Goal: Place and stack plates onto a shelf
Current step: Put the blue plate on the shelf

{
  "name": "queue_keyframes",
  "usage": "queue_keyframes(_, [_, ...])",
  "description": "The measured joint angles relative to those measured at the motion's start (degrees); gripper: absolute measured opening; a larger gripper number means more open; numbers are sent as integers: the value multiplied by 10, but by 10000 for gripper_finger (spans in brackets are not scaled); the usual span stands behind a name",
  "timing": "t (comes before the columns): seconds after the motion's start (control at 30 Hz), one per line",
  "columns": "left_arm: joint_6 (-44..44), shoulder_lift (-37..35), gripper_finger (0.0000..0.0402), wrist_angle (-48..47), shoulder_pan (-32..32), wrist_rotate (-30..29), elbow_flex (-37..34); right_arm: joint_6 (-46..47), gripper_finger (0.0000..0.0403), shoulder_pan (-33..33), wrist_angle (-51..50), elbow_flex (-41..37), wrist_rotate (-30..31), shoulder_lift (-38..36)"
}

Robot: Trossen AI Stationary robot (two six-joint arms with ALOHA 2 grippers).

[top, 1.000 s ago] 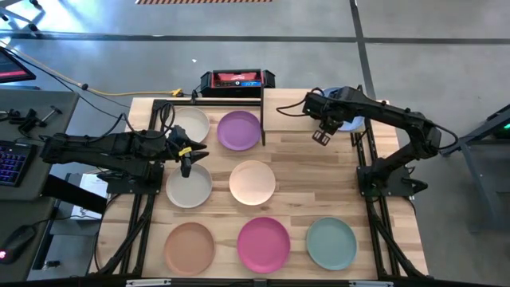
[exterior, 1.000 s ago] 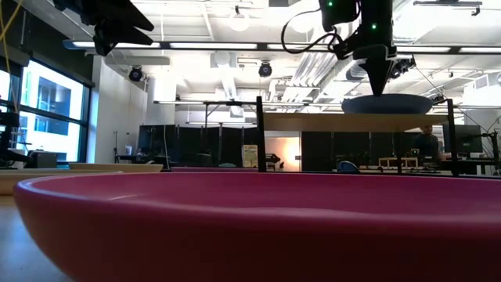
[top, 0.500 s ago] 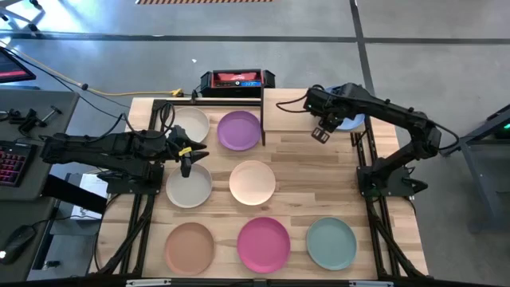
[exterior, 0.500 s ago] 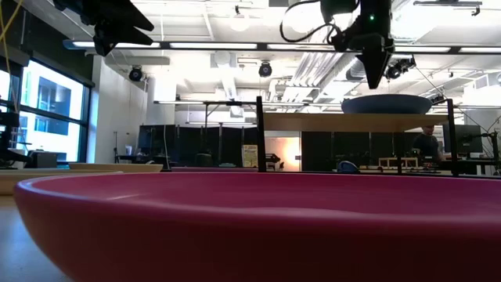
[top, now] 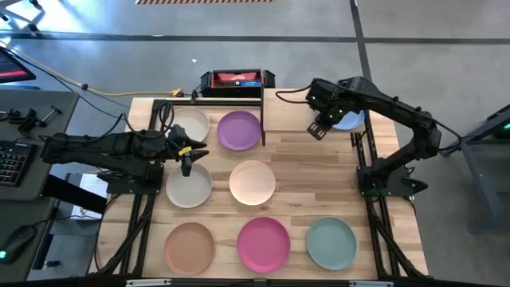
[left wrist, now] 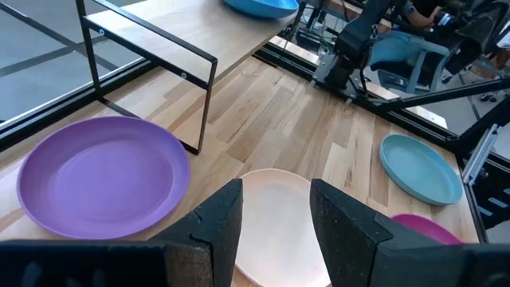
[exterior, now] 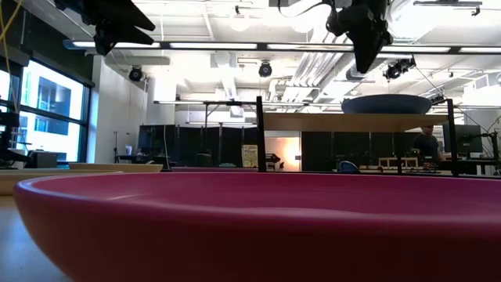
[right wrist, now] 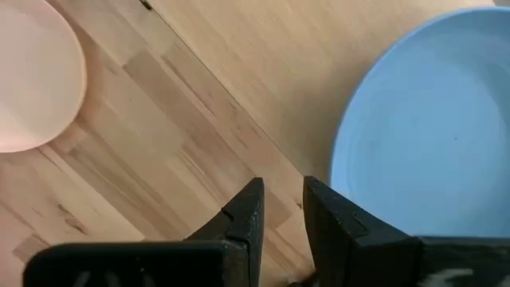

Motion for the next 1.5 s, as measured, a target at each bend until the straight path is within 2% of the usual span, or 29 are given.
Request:
queue_keyframes(0.17, [0, 0, 138, 0, 0, 0, 0, 1, 68, -8, 0, -17, 44, 0])
queue_keyframes(0.37, [0, 0, 138, 0, 0, 0, 0, 0, 68, -39, 14, -69, 68, 0])
queue_keyframes(0.57, [0, 0, 138, 0, 0, 0, 0, -5, 67, -61, 25, -73, 89, 0])
queue_keyframes(0.77, [0, 0, 138, 0, 0, 0, 0, -9, 67, -81, 28, -73, 83, 13])
queue_keyframes(1.5, [0, 0, 138, 0, 0, 0, 0, -5, 67, -61, 54, -73, 46, 32])
